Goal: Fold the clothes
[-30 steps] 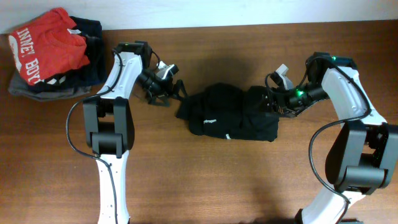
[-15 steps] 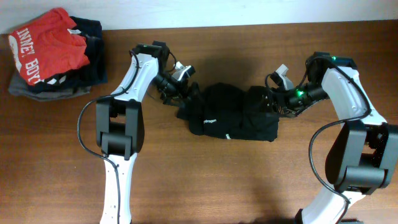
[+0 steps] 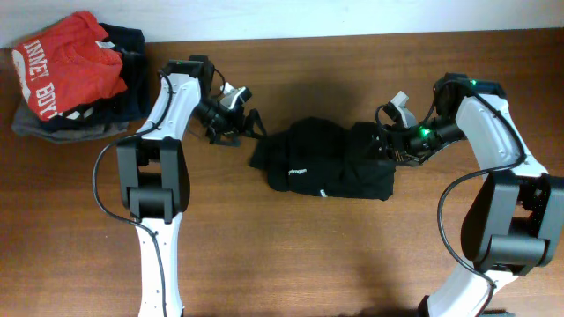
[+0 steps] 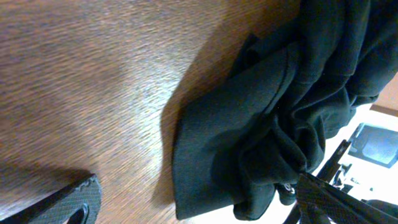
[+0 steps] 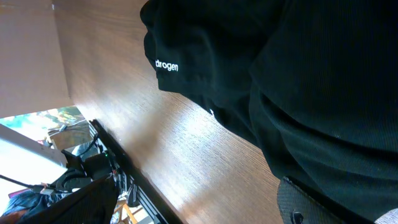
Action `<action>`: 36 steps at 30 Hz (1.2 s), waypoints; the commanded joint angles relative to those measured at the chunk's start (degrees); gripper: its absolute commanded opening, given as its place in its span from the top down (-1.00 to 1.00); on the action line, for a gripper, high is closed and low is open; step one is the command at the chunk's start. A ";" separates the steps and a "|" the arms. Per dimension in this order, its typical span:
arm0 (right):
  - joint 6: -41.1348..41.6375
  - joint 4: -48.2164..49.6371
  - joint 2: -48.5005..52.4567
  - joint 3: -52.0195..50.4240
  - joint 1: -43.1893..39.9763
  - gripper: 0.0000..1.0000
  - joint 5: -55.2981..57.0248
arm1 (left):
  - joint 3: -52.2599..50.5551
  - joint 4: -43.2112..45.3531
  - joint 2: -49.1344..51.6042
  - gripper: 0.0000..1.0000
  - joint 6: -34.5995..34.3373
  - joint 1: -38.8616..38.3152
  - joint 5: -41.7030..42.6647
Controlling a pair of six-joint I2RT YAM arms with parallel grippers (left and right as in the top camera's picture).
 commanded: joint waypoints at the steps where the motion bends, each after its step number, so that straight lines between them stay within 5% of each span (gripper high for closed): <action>1: -0.83 0.00 -0.55 0.61 -0.42 -0.73 0.26 | -0.44 0.09 0.39 -0.98 0.35 -0.81 0.11; 36: -0.83 -0.11 -0.55 0.61 -0.42 -0.74 0.26 | -7.56 5.09 0.39 -0.98 -0.33 -6.80 7.48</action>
